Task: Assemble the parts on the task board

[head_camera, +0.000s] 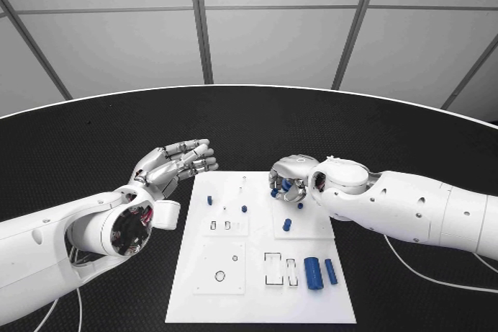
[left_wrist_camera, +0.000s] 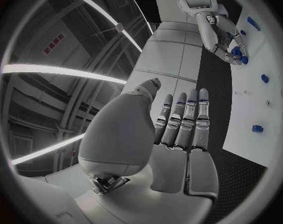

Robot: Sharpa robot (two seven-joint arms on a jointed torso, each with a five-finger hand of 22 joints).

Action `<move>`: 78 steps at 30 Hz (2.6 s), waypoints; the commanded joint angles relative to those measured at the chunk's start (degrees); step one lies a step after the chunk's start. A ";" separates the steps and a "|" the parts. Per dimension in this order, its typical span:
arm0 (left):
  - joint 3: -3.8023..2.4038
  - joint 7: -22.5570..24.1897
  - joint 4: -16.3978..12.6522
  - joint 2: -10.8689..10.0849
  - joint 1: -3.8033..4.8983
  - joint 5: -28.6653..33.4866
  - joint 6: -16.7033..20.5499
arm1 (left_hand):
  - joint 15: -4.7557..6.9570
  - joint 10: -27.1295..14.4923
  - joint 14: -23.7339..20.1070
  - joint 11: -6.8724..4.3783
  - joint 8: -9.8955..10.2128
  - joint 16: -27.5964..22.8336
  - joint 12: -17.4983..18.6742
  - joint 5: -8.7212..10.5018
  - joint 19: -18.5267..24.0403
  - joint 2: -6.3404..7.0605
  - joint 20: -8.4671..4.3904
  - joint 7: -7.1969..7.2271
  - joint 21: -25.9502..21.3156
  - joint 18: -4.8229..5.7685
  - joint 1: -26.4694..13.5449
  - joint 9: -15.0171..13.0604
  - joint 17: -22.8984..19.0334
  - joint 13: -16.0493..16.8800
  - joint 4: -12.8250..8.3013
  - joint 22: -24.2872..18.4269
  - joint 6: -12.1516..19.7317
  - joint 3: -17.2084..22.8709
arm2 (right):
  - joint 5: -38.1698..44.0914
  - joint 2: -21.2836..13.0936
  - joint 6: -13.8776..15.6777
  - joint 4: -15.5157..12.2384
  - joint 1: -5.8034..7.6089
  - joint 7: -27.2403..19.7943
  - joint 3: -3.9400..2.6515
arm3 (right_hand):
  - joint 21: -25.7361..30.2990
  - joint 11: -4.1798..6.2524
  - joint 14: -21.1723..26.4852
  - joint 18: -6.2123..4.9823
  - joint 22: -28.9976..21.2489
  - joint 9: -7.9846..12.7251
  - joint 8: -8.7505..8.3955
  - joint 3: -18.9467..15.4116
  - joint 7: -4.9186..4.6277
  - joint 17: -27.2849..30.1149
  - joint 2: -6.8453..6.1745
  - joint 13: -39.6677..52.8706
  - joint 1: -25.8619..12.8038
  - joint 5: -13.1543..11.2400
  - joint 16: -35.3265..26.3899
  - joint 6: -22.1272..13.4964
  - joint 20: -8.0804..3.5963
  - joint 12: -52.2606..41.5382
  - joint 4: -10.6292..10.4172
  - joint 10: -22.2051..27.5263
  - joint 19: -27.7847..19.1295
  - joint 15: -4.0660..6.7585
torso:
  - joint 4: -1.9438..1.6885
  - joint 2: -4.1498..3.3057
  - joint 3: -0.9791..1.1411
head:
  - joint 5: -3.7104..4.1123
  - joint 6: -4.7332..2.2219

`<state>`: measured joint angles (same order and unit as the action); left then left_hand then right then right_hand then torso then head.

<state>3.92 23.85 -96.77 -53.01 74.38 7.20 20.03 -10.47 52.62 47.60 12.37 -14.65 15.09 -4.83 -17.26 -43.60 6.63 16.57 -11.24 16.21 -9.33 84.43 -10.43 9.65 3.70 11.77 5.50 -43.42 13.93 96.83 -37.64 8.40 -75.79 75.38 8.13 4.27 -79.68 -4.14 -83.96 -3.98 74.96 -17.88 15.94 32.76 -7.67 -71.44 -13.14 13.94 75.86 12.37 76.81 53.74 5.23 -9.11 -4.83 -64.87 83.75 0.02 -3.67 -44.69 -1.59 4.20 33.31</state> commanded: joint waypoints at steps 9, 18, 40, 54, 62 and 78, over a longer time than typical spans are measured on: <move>0.00 -0.11 -0.03 -0.08 0.07 0.00 -0.14 | -0.03 -0.28 -0.40 0.18 0.45 -0.40 0.44 0.26 -0.30 0.38 0.00 -4.10 -0.24 -0.84 -0.25 0.10 -0.10 -0.09 -0.02 -0.12 -0.19 0.54 | 0.00 0.27 -0.49 0.28 0.00 0.00 0.00 | -1.10 0.06 -3.25 1.26 2.52 -0.39 0.52 0.25 0.02 -0.46 0.99 0.14 -0.38 0.00 0.73 0.73 -0.07 -0.27 -0.35 -1.05 1.55 0.35 | -0.04 -0.30 -0.03 | -0.04 0.22; 0.00 -0.17 0.00 -0.16 0.12 -0.01 -0.11 | -0.09 -0.45 -0.53 0.24 0.64 -0.57 0.63 0.26 -0.35 0.36 0.00 -4.15 -0.29 -0.82 -0.22 0.20 -0.14 -0.09 -0.10 -0.18 0.10 0.74 | 0.00 0.09 1.69 0.15 0.00 -0.48 0.00 | -2.47 1.07 -3.25 1.52 4.29 -2.18 2.66 0.31 1.20 -0.95 2.70 0.66 -0.25 1.13 1.58 3.90 -0.53 -0.92 -0.49 -3.76 1.95 1.19 | -0.05 -0.39 0.03 | -0.12 0.31; -0.01 -0.44 0.46 0.02 0.14 -0.01 -0.18 | -0.12 -0.55 -0.59 0.28 0.76 -0.68 0.75 0.27 -0.37 0.35 0.00 -4.19 -0.32 -0.80 -0.14 0.26 -0.16 -0.09 -0.20 -0.24 0.25 0.91 | -0.01 2.21 13.04 1.76 0.25 -0.43 -0.35 | -3.02 1.96 -3.18 1.62 5.07 -5.00 4.75 -0.17 1.95 -1.07 3.55 1.29 0.64 1.44 2.07 5.02 -1.48 -0.96 0.62 -5.91 1.98 2.07 | -0.34 -0.66 -0.12 | -0.28 -0.79; -0.01 -0.51 0.15 0.04 0.49 -0.01 -0.23 | -0.14 -0.59 -0.62 0.30 0.82 -0.74 0.80 0.30 -0.38 0.35 0.00 -4.20 -0.35 -0.79 -0.08 0.29 -0.17 -0.08 -0.29 -0.27 0.32 1.01 | -0.01 6.90 15.02 6.47 0.41 -1.09 -0.39 | -3.16 1.91 -3.17 1.67 5.28 -5.20 4.80 -0.11 1.87 -1.13 3.54 1.29 0.74 1.74 2.14 4.92 -1.46 -0.84 0.77 -5.90 2.03 2.02 | -1.00 -1.31 -0.44 | -0.30 -1.05; -0.01 -0.53 0.15 0.10 0.86 -0.01 -0.22 | -0.14 -0.59 -0.62 0.30 0.82 -0.74 0.80 0.30 -0.38 0.35 0.00 -4.20 -0.35 -0.79 -0.08 0.29 -0.17 -0.08 -0.29 -0.27 0.32 1.01 | -0.01 8.01 14.49 7.38 0.44 -1.32 -0.40 | -3.20 1.86 -3.18 1.68 5.34 -5.31 4.82 -0.14 1.82 -1.17 3.52 1.30 0.69 1.66 2.18 4.87 -1.46 -0.78 0.77 -5.91 2.05 1.99 | -1.32 -1.70 -0.65 | -0.20 -1.20; -0.01 -0.60 -0.12 0.07 1.24 -0.02 -0.17 | -0.16 -0.63 -0.64 0.32 0.94 -0.80 0.86 0.33 -0.40 0.39 0.00 -4.21 -0.37 -0.79 -0.04 0.36 -0.19 -0.08 -0.37 -0.30 0.55 1.12 | -0.01 9.03 13.87 8.54 0.47 -1.27 -0.40 | -3.25 1.83 -3.18 1.69 5.41 -5.41 4.83 -0.16 1.80 -1.21 3.53 1.30 0.63 1.48 2.23 4.81 -1.45 -0.72 0.77 -5.91 2.06 1.96 | -1.59 -2.08 -0.71 | -0.36 -1.39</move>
<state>3.91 23.25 -96.87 -52.93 75.60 7.18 19.85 -10.68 52.41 47.40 12.58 -14.03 14.60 -4.32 -17.26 -43.60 6.63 16.57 -11.24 16.21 -9.32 84.43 -10.12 9.56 3.69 11.39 5.25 -43.41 14.64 96.83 -28.67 22.29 -67.33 75.85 6.81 3.87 -82.65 -2.10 -84.04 -3.10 74.92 -20.34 20.63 32.66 -5.89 -72.60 -9.85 15.14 76.30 13.89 78.85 58.13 4.09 -9.97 -4.26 -70.59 84.04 1.75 -5.17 -46.67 -2.33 3.90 31.90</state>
